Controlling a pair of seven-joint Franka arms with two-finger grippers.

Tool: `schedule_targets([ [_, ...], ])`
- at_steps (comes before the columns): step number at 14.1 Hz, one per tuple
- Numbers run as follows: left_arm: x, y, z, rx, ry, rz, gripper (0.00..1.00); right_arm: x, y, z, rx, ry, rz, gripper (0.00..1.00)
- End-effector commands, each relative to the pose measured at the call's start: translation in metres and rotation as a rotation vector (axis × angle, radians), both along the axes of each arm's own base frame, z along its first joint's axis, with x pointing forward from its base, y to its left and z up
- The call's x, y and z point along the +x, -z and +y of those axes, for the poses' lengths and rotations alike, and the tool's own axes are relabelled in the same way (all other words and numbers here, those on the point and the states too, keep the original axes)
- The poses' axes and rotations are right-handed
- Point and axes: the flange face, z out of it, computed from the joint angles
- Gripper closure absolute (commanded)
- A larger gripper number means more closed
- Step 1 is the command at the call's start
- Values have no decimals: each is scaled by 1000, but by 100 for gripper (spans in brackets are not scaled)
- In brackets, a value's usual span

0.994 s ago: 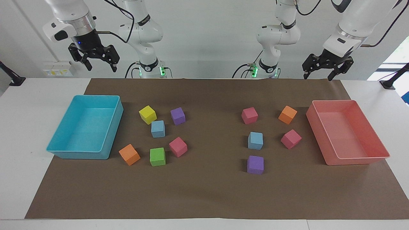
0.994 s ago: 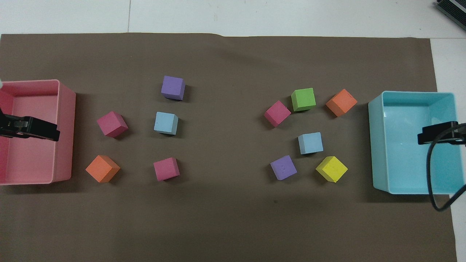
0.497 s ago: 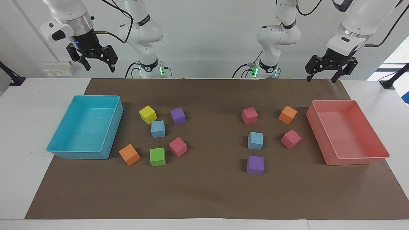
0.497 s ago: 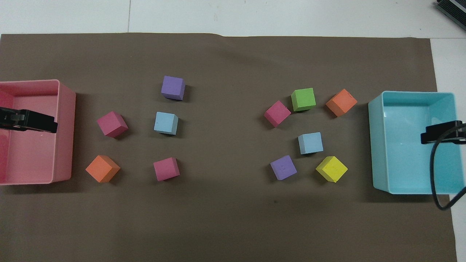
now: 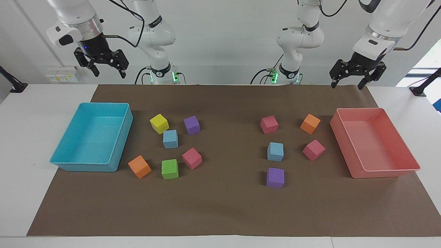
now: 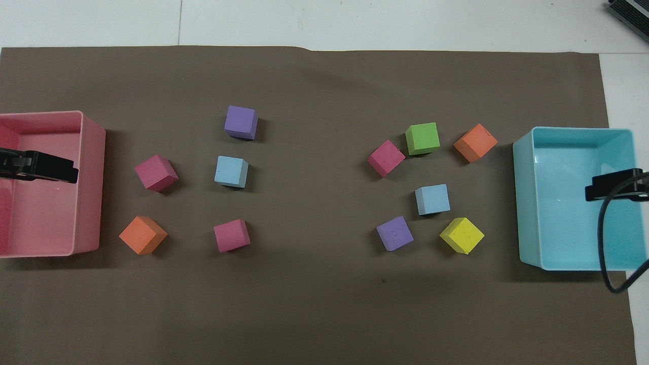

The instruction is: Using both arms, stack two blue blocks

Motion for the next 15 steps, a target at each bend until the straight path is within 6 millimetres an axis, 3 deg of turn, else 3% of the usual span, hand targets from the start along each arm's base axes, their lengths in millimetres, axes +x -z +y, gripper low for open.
schedule_targets([
  [1,-6,2,3,16,18,6,0,-4,11,5,6,-28,-10,0],
  [7,-7,4,4,21,66,33,0,10,46,35,-1,-80,-23,0],
  [10,4,10,3,30,67,67,0,18,70,40,-1,-92,-38,0],
  [11,10,12,3,30,67,70,0,21,79,56,-1,-118,-29,0],
  [15,14,9,-4,33,79,60,0,39,115,81,2,-125,-38,0],
])
